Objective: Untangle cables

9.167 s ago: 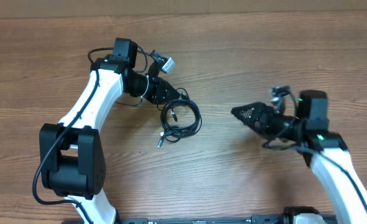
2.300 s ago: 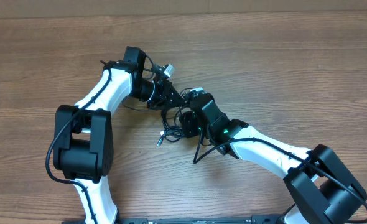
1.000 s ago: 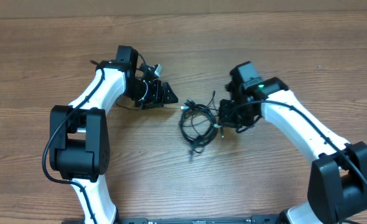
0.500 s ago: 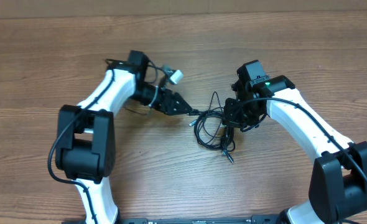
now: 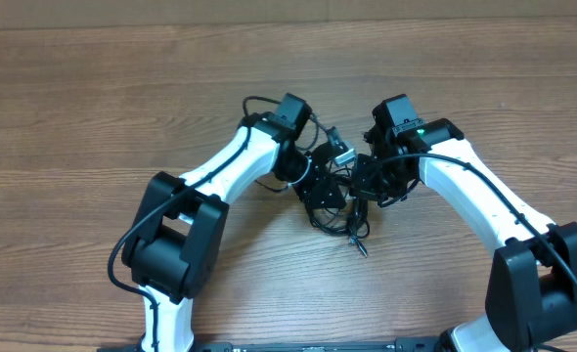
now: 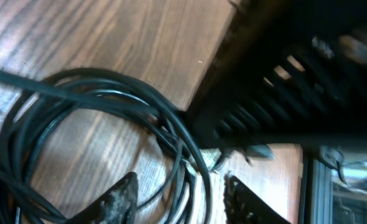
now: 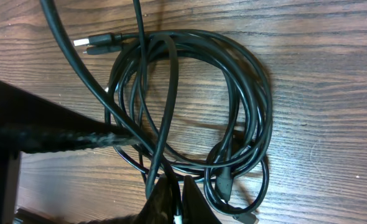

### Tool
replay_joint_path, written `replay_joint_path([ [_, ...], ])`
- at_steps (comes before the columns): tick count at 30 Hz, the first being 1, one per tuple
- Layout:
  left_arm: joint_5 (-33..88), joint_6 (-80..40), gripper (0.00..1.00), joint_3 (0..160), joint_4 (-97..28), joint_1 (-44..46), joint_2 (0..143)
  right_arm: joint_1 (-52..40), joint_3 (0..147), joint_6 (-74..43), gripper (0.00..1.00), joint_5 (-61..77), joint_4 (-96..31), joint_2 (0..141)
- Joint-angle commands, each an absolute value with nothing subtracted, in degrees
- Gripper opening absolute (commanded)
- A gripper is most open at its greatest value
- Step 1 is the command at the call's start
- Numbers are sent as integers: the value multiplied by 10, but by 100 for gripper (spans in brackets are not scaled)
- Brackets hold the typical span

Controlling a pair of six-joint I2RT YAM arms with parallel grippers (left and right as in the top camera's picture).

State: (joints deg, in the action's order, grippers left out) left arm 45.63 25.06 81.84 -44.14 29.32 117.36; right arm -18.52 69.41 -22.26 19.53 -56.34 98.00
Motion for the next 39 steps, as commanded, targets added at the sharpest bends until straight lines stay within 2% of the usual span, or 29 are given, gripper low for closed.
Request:
replay_joint_path([
  [1, 415, 190, 40, 818, -424, 304, 1178, -187, 706, -222, 4, 198, -561, 978],
  [4, 413, 190, 31, 818, -419, 305, 1178, -187, 706, -222, 4, 198, -561, 978],
  [10, 413, 162, 23, 817, -409, 305, 1178, -187, 706, -222, 4, 198, -559, 978],
  [13, 413, 162, 5, 817, -403, 301, 1178, -187, 706, -222, 4, 194, -559, 978],
  [25, 409, 92, 5, 818, -401, 204, 1178, -187, 705, -170, 4, 144, -625, 978],
  [31, 366, 63, 7, 818, -401, 202, 1178, -186, 705, -171, 4, -8, -683, 978],
  [33, 366, 62, 8, 818, -401, 202, 1178, -186, 705, -184, 4, -36, -693, 978],
  [39, 366, 62, 9, 818, -401, 202, 1178, -186, 705, -320, 4, -150, -693, 978],
])
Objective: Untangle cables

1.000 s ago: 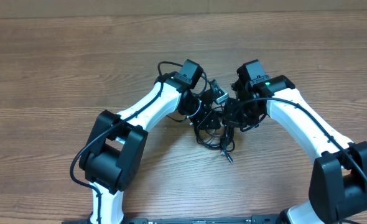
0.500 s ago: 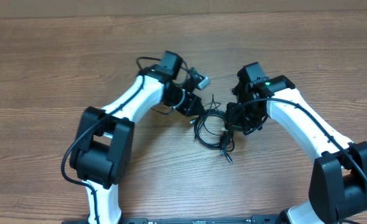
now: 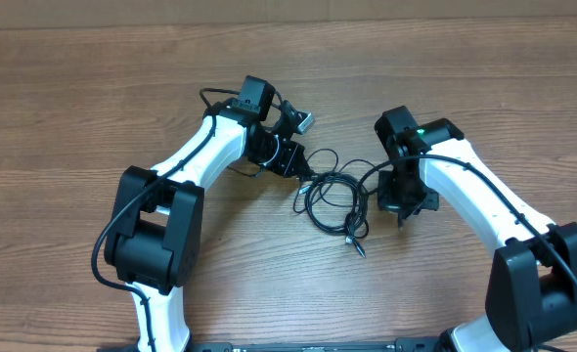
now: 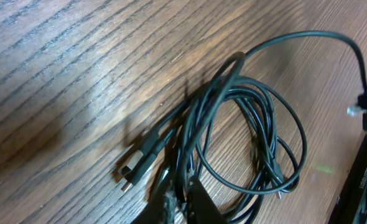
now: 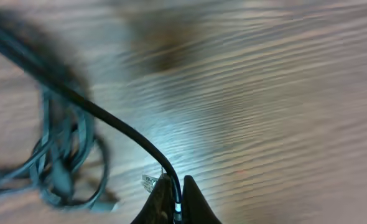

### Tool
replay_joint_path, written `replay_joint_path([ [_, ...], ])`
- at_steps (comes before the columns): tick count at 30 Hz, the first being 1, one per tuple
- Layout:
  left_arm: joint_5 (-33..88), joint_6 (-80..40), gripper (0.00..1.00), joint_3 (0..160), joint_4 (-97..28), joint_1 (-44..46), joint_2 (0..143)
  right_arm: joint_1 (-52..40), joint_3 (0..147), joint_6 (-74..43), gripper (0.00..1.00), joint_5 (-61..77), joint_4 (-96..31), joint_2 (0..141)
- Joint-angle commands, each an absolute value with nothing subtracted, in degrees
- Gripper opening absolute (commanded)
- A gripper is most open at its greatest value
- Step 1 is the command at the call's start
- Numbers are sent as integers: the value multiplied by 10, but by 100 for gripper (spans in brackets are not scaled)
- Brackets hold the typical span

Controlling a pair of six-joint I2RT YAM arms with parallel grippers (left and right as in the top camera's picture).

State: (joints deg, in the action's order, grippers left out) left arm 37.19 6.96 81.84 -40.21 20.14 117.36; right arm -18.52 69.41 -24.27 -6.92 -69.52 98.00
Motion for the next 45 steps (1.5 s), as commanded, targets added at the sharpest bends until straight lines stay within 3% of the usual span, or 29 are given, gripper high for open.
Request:
replay_joint_path([
  [1, 366, 62, 9, 818, -401, 202, 1178, -186, 705, -331, 4, -165, -693, 978],
  [8, 366, 62, 11, 818, -402, 203, 1178, -186, 705, -378, 4, -233, -683, 978],
  [36, 326, 62, 24, 817, -446, 203, 1178, -186, 705, -377, 5, -162, -624, 979],
  [38, 326, 62, 22, 817, -465, 203, 1178, -186, 705, -370, 11, -146, -625, 978],
  [42, 323, 62, 19, 817, -477, 203, 1178, -186, 705, -371, 55, -116, -632, 978],
  [45, 299, 62, 21, 817, -477, 203, 1178, -187, 703, -371, 68, -28, -633, 979],
])
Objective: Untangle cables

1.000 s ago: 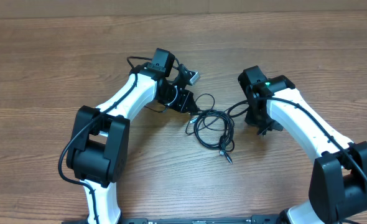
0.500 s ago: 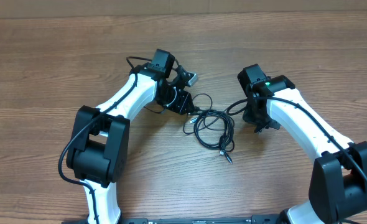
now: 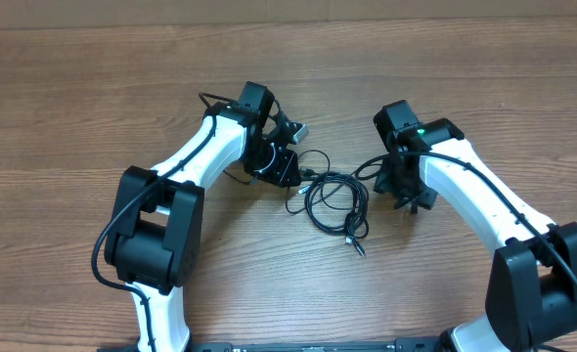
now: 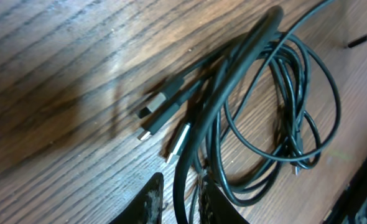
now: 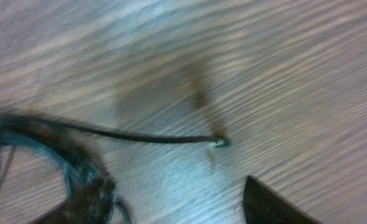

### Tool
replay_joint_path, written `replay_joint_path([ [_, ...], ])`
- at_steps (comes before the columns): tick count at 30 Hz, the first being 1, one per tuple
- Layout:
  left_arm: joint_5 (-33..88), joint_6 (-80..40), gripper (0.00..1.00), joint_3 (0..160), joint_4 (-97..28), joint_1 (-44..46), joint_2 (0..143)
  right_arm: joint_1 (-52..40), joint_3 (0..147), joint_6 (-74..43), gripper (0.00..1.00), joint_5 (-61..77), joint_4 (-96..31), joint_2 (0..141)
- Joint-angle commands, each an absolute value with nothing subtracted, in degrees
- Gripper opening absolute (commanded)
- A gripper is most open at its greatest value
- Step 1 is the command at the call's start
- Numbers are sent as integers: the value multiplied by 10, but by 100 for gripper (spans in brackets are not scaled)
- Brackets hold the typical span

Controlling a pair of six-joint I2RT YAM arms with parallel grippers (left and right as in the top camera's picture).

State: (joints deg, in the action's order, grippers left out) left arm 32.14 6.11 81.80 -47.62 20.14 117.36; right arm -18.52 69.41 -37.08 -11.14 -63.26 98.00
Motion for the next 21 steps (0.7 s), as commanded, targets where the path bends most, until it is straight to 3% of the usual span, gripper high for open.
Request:
replay_joint_path([
  [1, 288, 61, 20, 817, -475, 203, 1178, -192, 695, -371, 68, 14, -627, 978],
  [5, 276, 46, 21, 817, -474, 203, 1178, -208, 651, -378, 71, 63, -573, 978],
  [15, 163, -19, 23, 817, -477, 203, 1178, -242, 524, -440, 61, 163, -402, 981],
  [16, 148, -31, 24, 817, -478, 203, 1178, -244, 519, -443, 54, 173, -389, 981],
  [17, 126, -49, 24, 817, -478, 203, 1178, -248, 514, -453, 39, 185, -369, 981],
  [18, 113, -59, 25, 817, -478, 203, 1178, -251, 512, -465, 29, 192, -351, 981],
  [21, 103, -65, 28, 817, -479, 203, 1178, -270, 510, -502, 16, 192, -281, 981],
])
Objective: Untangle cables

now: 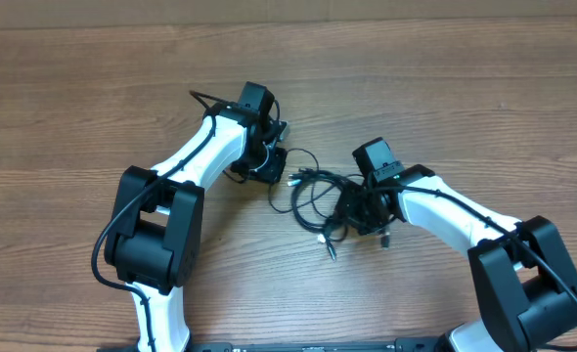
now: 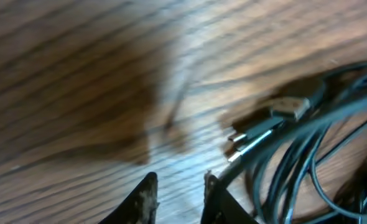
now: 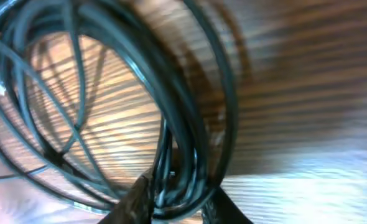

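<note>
A tangled coil of black cables lies mid-table, with plug ends pointing left. My left gripper sits just left of the coil. In the left wrist view it is open with bare wood between its fingers, and one strand runs past the outside of the right finger. My right gripper is low over the coil's right side. In the right wrist view it is closed around several strands of the coil.
The wooden table stretches around the coil. A loose plug end pokes out toward the front. Both white arms reach in from the front edge, left and right.
My right gripper was open on bare wood right of the coil; now it is at the coil, closed round several strands. The left gripper no longer has a strand between its fingers. The coil lies slightly further left.
Both grippers were close together over the coil, the right shut on a strand. Then they stood apart, each shut on a strand. Later the right was open beside a freed cable end, the left loosely round a strand. Now the right grips the coil, the left is open.
</note>
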### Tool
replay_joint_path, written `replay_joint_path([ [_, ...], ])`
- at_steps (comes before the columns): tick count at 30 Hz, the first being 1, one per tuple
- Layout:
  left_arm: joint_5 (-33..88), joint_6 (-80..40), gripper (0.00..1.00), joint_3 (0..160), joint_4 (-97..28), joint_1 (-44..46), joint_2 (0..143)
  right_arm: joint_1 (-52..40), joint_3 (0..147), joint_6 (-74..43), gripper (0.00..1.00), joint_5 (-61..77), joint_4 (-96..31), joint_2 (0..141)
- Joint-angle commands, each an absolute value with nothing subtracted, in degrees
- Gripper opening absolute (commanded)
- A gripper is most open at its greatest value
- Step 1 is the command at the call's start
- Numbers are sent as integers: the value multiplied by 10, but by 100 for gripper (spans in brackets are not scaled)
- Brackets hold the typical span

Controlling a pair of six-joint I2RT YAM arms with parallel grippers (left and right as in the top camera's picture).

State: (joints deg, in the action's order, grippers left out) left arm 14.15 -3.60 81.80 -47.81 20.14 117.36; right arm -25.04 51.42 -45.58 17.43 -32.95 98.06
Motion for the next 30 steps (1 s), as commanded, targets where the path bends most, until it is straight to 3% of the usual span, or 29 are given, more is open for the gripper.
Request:
replay_joint_path([
  [1, 103, -65, 29, 817, -479, 203, 1178, -279, 510, -514, 15, 188, -256, 981],
  [10, 103, -65, 31, 817, -478, 203, 1178, -372, 510, -592, 11, 21, -111, 981],
  [15, 103, -65, 34, 817, -480, 203, 1178, -385, 510, -579, 23, -39, -115, 981],
  [20, 101, -65, 37, 817, -480, 203, 1178, -382, 527, -535, 56, -12, -150, 972],
  [24, 101, -53, 39, 817, -483, 203, 1178, -366, 545, -545, 66, -12, -204, 970],
  [28, 118, -27, 59, 817, -491, 203, 1178, -365, 544, -557, 70, -13, -210, 1002],
  [30, 137, -26, 62, 817, -491, 203, 1178, -365, 544, -560, 72, -10, -207, 1021],
])
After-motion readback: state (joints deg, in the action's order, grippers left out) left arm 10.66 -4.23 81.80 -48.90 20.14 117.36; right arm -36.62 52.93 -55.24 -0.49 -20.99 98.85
